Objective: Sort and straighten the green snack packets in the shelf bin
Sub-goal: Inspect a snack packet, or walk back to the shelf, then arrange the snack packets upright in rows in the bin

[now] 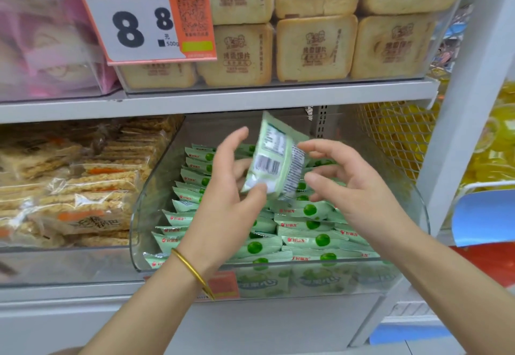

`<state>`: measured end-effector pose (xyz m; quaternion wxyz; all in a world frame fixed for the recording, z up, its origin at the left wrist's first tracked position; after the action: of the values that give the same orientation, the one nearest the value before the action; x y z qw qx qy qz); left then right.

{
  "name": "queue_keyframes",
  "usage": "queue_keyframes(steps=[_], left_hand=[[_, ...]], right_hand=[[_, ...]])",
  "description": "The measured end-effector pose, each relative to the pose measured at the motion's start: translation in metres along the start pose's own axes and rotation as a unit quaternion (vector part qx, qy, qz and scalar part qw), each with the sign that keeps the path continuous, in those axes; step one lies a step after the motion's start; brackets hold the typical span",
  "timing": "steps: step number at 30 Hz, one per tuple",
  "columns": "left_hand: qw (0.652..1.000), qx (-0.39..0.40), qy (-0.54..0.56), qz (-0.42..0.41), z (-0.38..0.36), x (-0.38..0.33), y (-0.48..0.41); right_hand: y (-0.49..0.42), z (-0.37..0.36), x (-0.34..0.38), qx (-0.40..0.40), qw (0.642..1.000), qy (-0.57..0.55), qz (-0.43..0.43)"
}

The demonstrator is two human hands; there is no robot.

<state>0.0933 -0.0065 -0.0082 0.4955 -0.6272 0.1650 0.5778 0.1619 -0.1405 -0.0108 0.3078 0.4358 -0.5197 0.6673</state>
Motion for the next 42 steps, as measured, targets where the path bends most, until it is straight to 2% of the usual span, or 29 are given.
queue_keyframes(steps=[6, 10, 15, 21, 25, 28, 32, 35, 37, 39, 42], left_hand=[[0.99, 0.043, 0.119, 0.065, -0.003, 0.009, -0.002], [0.978, 0.077, 0.166, 0.104, -0.008, 0.015, 0.0], [0.978, 0.085, 0.16, 0.102, -0.011, 0.017, 0.0], [0.99, 0.076, 0.104, 0.05, -0.013, 0.012, 0.0], [0.993, 0.053, 0.095, 0.05, -0.016, 0.014, -0.003], [0.989, -0.003, 0.127, 0.071, -0.018, 0.013, -0.005], [0.97, -0.103, 0.165, 0.147, -0.019, 0.023, -0.01], [0.951, -0.121, 0.184, 0.215, -0.029, 0.032, -0.016], [0.946, -0.105, 0.177, 0.25, -0.038, 0.035, -0.018], [0.946, -0.063, 0.164, 0.274, -0.052, 0.035, -0.019], [0.939, -0.011, 0.179, 0.293, -0.071, 0.031, -0.022]], right_hand=[[-0.001, -0.002, -0.006, -0.019, 0.996, -0.07, -0.046], [-0.003, -0.005, -0.014, 0.005, 0.988, -0.125, -0.093], [-0.004, -0.005, -0.019, 0.001, 0.988, -0.114, -0.104], [-0.002, 0.002, -0.015, -0.021, 0.986, -0.127, -0.102], [-0.001, 0.007, -0.012, -0.04, 0.987, -0.123, -0.098], [0.0, 0.011, -0.008, -0.058, 0.986, -0.124, -0.095], [0.001, 0.02, -0.009, -0.066, 0.982, -0.13, -0.12], [0.0, 0.027, -0.009, -0.059, 0.984, -0.119, -0.12], [-0.003, 0.037, -0.005, -0.08, 0.992, -0.062, -0.077], [-0.009, 0.047, 0.005, -0.1, 0.993, 0.056, 0.015], [-0.015, 0.053, 0.021, -0.108, 0.957, 0.214, 0.161]])
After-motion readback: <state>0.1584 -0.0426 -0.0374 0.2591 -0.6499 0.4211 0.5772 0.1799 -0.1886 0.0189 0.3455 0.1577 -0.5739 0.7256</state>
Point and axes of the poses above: each hand's wrist, its own y-axis away from the middle knuckle, its own z-axis out of the back of the hand, x = y × z, the point moved 9 cm from there along -y, towards the middle knuckle, and after that the axes turned 15 degrees about -x, right-handed, at the moved point
